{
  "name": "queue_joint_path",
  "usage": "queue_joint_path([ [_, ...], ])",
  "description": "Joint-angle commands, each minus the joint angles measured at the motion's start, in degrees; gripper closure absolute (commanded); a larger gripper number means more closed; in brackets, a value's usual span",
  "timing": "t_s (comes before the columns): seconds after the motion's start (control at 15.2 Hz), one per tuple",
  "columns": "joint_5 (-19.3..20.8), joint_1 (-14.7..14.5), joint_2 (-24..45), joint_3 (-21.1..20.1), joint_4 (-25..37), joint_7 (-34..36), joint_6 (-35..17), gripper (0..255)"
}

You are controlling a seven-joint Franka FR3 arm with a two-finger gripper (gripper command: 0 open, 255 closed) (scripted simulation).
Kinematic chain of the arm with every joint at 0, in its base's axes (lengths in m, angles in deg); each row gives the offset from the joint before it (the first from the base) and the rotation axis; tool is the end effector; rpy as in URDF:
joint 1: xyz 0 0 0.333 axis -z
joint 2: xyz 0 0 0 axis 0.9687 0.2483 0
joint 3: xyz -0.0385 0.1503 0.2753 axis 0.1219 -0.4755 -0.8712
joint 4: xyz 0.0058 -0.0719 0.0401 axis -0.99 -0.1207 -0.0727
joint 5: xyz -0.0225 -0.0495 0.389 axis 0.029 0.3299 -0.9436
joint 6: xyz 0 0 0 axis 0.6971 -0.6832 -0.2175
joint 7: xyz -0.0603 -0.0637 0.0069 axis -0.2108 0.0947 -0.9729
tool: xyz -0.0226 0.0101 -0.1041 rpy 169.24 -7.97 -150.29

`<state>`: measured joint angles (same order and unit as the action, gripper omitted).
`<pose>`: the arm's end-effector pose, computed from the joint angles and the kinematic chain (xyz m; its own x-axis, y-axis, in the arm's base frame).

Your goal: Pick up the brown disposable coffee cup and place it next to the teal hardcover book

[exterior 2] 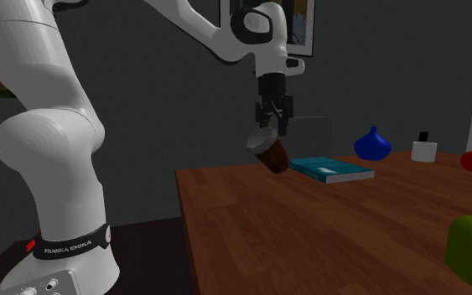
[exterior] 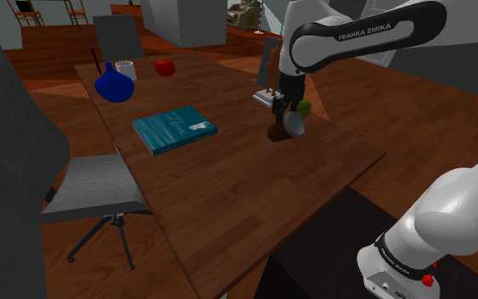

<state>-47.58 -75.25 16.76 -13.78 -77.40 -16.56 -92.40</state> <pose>0.4825 0.0361 0.4782 0.9934 0.1126 -0.0196 0.1142 -0.9864 0.1185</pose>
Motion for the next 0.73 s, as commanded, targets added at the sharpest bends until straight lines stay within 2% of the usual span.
queue_joint_path([
  [0.0, -0.1, 0.0, -0.4, 0.0, 1.2, -0.2, 1.6, 255],
  [0.66, -0.4, 0.0, -1.3, 0.1, 8.1, -1.1, 9.3, 255],
])
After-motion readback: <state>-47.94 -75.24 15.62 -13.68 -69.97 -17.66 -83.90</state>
